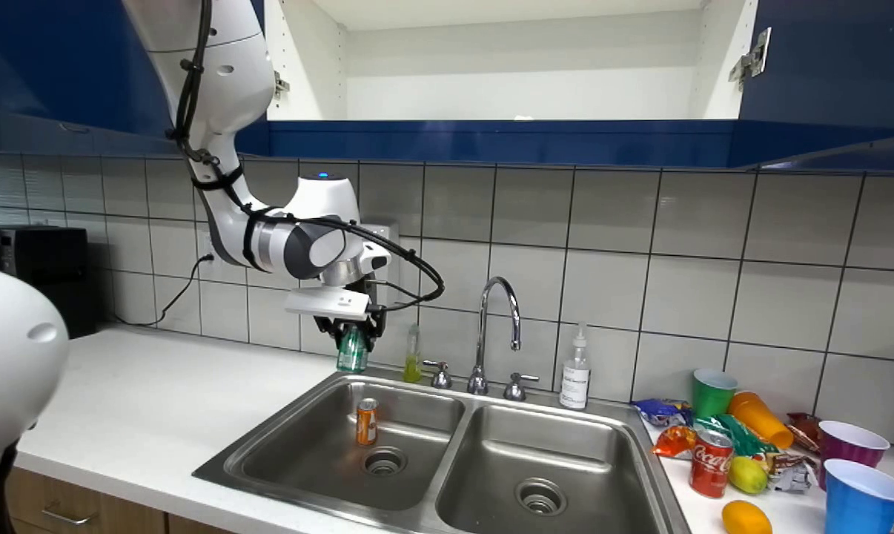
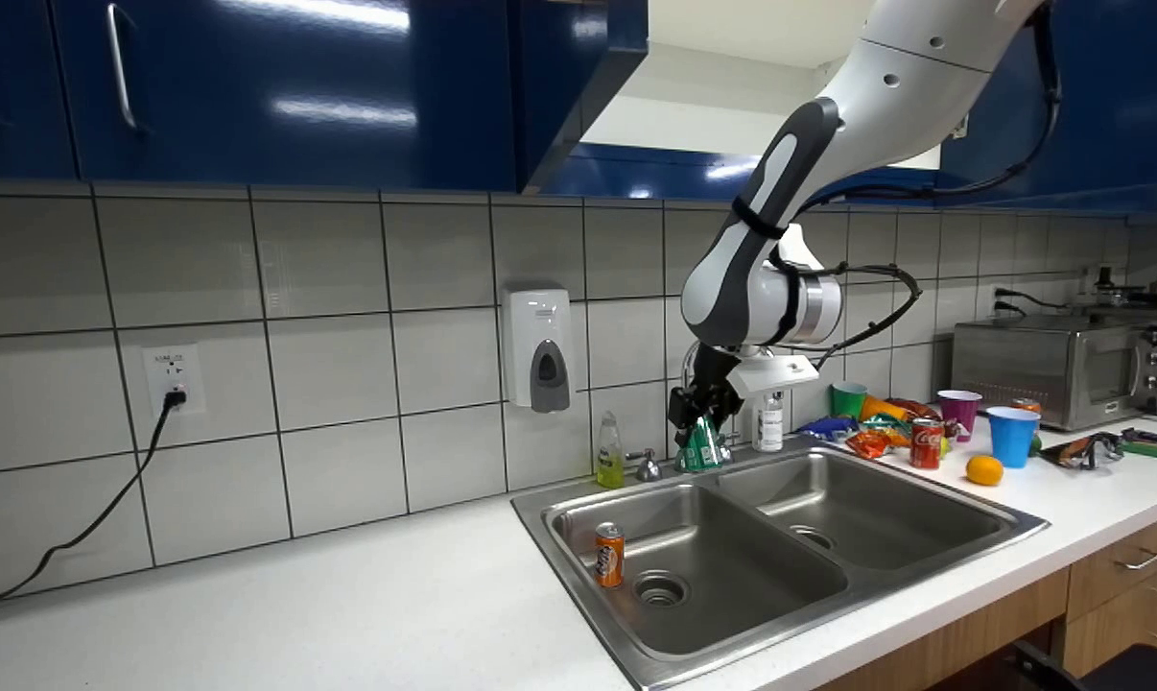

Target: Remove the can from the cabinet

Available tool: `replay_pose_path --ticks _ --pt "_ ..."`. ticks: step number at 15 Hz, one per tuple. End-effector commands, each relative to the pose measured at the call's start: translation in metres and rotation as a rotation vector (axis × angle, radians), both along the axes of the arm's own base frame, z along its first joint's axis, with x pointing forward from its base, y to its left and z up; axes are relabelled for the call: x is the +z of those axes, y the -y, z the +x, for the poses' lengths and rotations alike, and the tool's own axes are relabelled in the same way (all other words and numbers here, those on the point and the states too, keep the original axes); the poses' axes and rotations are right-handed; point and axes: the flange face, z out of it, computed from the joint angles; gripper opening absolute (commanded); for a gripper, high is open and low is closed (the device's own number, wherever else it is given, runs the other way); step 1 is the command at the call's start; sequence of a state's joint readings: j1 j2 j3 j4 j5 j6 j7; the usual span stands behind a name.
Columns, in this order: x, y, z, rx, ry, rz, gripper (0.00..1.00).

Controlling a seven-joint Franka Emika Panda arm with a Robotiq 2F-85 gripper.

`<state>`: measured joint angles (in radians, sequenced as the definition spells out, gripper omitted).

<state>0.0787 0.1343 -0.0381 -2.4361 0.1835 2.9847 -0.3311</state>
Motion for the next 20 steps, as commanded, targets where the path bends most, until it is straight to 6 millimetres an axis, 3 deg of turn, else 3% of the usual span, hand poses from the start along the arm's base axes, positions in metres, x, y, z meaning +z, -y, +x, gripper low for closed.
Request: replay_pose_path --ticks 1,3,4,12,20 --pt "0.0 0.0 0.0 0.0 0.0 0.0 0.63" --pt "0.0 0.0 0.0 0.0 0.0 0.0 0.63" --pt "0.0 0.0 0.0 0.0 0.0 0.0 0.38" --pt "-0.029 -0.005 -0.014 0.031 0.0 -0.017 0.38" --pt "-0.06 -0.027 -0.05 0.057 0.042 -0.014 0.38"
